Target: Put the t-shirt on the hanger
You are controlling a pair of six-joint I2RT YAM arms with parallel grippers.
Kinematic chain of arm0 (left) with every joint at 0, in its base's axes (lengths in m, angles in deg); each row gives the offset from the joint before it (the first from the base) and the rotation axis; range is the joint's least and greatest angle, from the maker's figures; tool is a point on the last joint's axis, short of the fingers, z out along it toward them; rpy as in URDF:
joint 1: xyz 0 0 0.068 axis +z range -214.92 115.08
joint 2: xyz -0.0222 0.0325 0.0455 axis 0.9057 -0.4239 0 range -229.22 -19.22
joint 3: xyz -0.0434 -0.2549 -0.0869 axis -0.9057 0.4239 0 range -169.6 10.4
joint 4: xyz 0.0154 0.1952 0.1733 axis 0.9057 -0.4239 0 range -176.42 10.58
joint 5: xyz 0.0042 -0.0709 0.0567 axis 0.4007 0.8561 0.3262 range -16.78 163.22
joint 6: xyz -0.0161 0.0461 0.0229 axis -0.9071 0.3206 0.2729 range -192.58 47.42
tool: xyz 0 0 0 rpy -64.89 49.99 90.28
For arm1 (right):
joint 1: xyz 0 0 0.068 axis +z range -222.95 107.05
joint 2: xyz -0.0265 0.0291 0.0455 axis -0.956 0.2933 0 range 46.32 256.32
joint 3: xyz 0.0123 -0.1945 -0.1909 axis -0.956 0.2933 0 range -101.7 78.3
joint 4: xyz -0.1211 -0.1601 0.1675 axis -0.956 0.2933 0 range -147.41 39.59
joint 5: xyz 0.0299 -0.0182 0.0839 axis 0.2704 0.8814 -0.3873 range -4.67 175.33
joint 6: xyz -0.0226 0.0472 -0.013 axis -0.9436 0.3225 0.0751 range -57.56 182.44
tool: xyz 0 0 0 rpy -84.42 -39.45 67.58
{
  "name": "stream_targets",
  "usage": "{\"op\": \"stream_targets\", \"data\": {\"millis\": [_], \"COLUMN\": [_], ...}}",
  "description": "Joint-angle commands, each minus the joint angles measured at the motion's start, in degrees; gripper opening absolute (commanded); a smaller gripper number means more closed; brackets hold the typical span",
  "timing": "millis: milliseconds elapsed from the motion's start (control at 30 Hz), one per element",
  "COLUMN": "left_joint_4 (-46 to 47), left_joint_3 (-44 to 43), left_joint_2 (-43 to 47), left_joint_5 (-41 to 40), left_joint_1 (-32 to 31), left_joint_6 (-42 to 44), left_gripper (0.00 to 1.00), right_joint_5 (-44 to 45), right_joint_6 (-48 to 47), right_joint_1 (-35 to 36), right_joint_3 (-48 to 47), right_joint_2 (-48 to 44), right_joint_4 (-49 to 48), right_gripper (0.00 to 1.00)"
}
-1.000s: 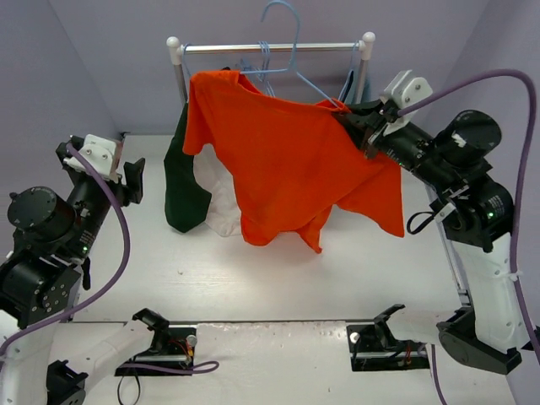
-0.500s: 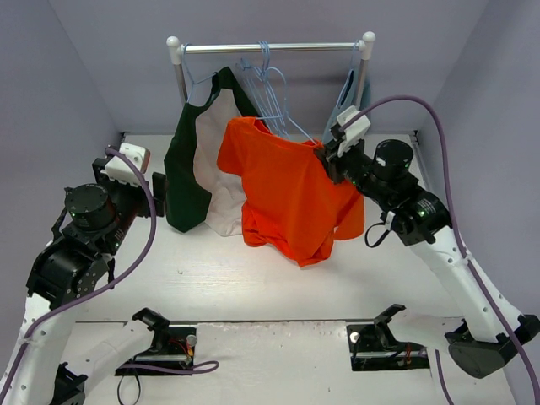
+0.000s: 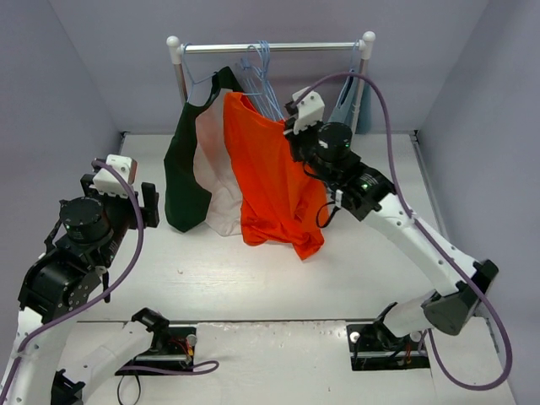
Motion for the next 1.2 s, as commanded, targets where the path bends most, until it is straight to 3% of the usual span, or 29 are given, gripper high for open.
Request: {"op": "stream_targets", "data": {"millis": [0,200,533,1167], "left_joint_4": [0.66,-0.67,-2.29,-3.57], "left_joint_3": [-1.20,-1.39,-0.50,1.04], "left_joint_2": [0.15,1.07,2.57,4.27], "left_joint_5": [-1.85,-2.04,-2.56,-1.08], "left_joint_1": [0.40,0.40,0.40,0.40], "left_joint_6": [-1.59,-2.04,-1.99,-3.58], "left_gripper": [0.67,0.67,0.67,0.67], "right_joint_5": [12.28,21.70,23.45,19.61], "right_joint_6": [1.51,0.95,-0.01,7.38], "right_joint_1": [2.36,3.83,3.48,2.69], "right_joint_3": [-6.54,-13.06,-23.44,-16.25], "right_joint_2": [3.69,11.18,22.72,26.37], "right_joint_4": [-12.94,-16.27,-16.46,-15.37], "right_gripper": [0.00,0.00,0.00,0.00]}}
